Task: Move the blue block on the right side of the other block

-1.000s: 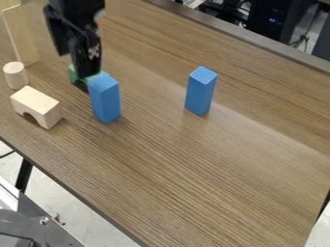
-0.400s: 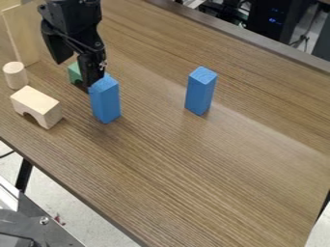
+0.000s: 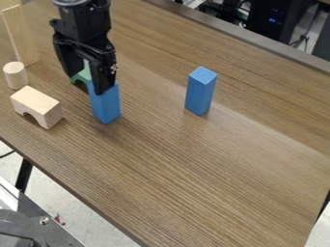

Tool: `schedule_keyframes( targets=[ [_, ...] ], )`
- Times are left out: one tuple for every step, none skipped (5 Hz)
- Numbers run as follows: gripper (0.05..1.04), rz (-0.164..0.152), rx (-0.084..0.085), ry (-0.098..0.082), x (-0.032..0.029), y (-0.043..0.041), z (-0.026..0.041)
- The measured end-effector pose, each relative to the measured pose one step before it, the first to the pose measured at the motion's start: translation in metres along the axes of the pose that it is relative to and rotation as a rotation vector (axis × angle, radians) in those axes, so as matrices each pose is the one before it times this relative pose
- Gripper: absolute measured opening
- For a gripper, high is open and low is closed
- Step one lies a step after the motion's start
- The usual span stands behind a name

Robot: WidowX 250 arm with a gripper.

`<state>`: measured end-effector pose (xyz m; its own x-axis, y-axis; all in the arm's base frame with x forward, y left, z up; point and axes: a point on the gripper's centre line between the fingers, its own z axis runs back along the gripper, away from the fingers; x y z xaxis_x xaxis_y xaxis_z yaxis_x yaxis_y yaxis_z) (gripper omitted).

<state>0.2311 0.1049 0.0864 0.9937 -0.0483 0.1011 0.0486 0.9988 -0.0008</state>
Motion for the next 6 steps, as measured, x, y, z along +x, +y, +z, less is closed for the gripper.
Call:
schedule_keyframes(
  targets=[
    [1.000, -0.0072, -0.0005, 0.0015, 0.00061, 0.00051, -0.00231],
    [1.000, -0.0178, -0.0002, 0.0042, 0.00213, -0.00165, -0.00401],
    [1.000, -0.0116, -0.0083, 0.0186, 0.00013, -0.00099, -0.00526],
    [1.000, -0.0281, 0.0012, -0.0070, 0.00704, -0.00299, -0.00133],
    [1.001, -0.0183, -0.0015, 0.0001, 0.00504, -0.00262, -0.00129],
    [0.950, -0.0236, -0.0107, 0.0066, 0.00386, -0.00230, -0.00329]
  ],
)
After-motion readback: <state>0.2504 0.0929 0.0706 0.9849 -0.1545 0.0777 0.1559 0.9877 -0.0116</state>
